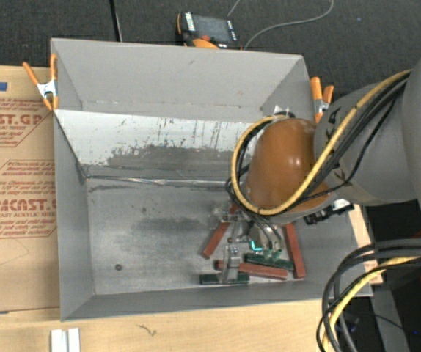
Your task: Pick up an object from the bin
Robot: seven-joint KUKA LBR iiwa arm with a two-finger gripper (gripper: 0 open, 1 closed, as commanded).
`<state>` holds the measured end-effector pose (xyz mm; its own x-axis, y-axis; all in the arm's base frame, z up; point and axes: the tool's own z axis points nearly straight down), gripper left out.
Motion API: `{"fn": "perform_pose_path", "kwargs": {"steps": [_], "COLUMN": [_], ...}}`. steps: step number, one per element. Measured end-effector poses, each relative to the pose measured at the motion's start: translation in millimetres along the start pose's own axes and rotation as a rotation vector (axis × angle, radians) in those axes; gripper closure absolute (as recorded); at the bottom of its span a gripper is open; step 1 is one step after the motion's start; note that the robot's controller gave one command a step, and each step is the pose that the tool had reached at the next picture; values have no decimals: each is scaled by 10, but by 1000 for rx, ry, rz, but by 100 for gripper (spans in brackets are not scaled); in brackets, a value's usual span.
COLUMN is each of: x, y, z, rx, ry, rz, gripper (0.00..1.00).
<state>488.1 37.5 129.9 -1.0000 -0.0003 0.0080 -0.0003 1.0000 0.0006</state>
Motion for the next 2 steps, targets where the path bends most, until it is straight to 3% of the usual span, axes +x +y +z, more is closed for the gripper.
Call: {"fn": "perform_pose_path", "kwargs": {"steps": [1, 2], "x": [-977, -502], "y": [-356, -385], "z": [614, 599], "rx": [1, 1], "ry": [-10, -7], "rz": [-87, -156], "gripper": [0, 0]}}
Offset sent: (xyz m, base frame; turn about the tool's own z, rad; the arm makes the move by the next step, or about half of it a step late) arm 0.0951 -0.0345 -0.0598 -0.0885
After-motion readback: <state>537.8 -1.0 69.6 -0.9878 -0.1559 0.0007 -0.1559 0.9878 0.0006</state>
